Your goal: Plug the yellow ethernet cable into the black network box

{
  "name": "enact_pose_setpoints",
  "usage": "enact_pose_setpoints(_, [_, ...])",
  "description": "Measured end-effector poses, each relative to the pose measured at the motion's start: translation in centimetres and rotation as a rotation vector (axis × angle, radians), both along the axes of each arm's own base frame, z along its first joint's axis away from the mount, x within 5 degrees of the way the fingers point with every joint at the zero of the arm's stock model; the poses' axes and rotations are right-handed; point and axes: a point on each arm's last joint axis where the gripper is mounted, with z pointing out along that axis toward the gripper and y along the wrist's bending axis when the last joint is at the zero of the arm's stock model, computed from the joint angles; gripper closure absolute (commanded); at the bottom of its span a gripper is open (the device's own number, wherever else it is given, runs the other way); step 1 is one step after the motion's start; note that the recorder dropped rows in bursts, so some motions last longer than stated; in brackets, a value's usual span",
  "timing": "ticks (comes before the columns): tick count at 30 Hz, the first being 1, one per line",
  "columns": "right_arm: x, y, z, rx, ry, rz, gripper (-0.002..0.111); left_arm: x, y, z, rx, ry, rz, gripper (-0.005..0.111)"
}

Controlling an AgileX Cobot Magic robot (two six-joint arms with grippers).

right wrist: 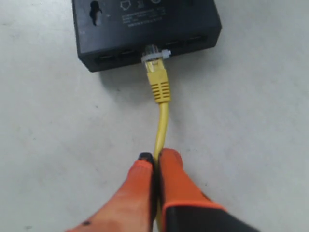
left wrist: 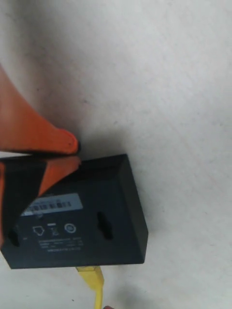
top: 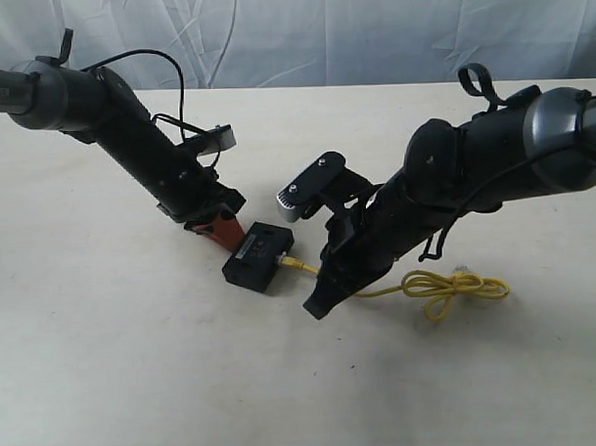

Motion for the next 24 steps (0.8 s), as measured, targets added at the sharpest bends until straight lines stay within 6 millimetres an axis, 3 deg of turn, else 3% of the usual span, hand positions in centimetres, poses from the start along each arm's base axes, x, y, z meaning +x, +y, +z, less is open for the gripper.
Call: enact_pose_setpoints(24, [-0.02, 0.05, 0.09, 0.011, 0.004, -0.012, 0.109, -0.02, -0.09, 0.03, 0.006, -0.008, -0.004, 0.107])
